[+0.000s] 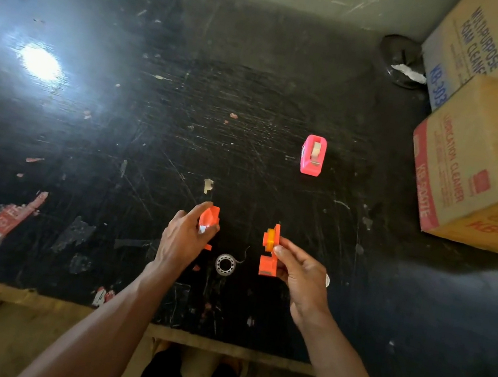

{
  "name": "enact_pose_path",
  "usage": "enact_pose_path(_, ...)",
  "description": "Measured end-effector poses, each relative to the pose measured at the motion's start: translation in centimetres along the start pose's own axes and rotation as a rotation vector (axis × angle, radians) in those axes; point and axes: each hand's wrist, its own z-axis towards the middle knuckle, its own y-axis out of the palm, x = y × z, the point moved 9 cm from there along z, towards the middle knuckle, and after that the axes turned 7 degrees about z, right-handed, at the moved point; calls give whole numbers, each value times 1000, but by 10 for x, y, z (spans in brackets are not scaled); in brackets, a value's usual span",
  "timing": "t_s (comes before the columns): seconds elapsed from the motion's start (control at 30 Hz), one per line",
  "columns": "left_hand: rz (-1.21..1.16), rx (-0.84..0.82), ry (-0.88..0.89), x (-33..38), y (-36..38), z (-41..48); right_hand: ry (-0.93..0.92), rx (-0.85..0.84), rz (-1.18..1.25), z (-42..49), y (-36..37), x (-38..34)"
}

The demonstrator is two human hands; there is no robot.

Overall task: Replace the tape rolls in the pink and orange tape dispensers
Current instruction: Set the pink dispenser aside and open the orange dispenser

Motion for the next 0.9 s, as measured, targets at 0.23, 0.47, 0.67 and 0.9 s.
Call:
enact_pose_path(0.23,-107,40,-25,9,-17,-19,-4,-16,-2,-1,6,0)
enact_pose_path(0.47,-590,-126,-45,66,-6,-62,-5,-46,14,-10,14,-3)
enact_pose_path(0.67,-804,-393,6,105,8,-81,12,-78,28,-17,15,-9)
enact_pose_path(0.9,-825,-393,25,113,3,-81,41,-55,47,-17,10,-7)
